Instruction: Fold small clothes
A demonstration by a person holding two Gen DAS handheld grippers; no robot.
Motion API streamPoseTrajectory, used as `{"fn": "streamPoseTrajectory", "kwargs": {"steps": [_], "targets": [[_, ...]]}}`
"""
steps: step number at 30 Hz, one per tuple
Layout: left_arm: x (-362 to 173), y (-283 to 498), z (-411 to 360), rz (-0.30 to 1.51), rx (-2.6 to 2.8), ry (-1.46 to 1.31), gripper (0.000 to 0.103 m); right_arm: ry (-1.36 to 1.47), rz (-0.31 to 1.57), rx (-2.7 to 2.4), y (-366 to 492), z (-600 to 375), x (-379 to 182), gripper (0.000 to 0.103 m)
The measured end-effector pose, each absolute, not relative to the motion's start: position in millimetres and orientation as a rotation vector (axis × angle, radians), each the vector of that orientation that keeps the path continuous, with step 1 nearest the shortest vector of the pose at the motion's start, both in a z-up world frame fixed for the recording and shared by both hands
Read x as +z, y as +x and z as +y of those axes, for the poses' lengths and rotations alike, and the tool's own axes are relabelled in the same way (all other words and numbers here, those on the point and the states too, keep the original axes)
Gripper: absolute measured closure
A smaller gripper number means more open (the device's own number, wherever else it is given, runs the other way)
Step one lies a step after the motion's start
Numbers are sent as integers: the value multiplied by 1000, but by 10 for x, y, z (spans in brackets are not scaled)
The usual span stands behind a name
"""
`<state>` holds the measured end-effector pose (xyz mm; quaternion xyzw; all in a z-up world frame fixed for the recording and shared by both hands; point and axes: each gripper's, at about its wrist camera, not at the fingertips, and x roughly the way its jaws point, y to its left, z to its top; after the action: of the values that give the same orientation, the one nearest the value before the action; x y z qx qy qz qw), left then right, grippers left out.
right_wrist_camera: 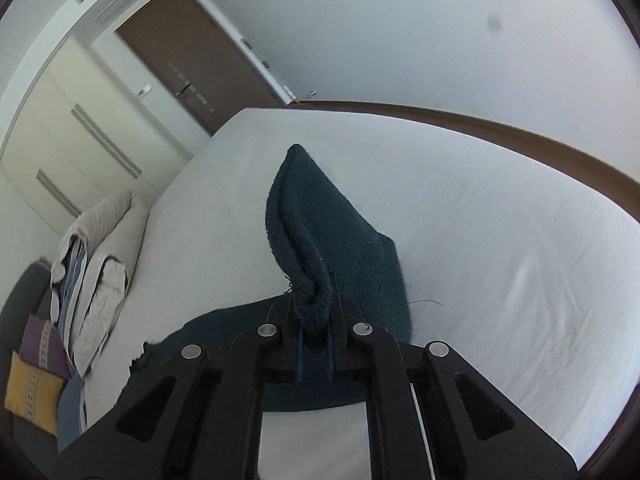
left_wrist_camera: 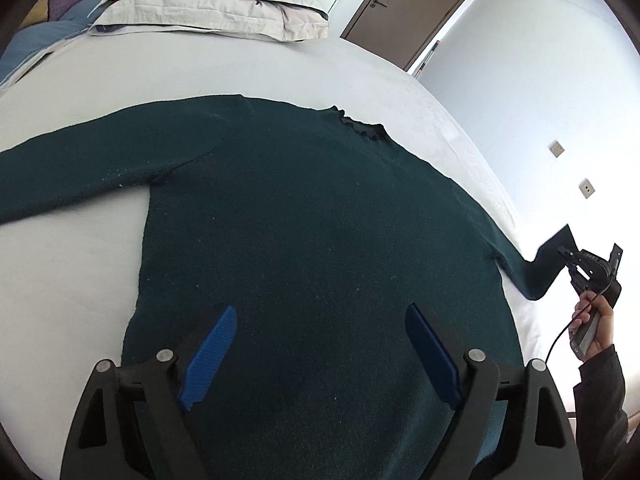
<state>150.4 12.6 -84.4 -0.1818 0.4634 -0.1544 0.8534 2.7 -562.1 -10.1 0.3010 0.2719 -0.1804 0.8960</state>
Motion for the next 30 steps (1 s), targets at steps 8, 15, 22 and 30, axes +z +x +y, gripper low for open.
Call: {"fn": "streamPoseTrajectory", "kwargs": {"steps": [8,15,22,30], "targets": [[-948,1659,549,967,-330,-540,15,370,740,0,1632,-3340,-181,97],[-1050,1839,680,985,-349,-599,15,293,936,116,1931,-1971,-1173,89],[-1011,2182,266,987,-429,-571,15,482,873,180,881,-1815,-1710,49],[-1170,2854,-537,1084,-492,-465,34,672,758,140,-171,-2808,-1325,49]]}}
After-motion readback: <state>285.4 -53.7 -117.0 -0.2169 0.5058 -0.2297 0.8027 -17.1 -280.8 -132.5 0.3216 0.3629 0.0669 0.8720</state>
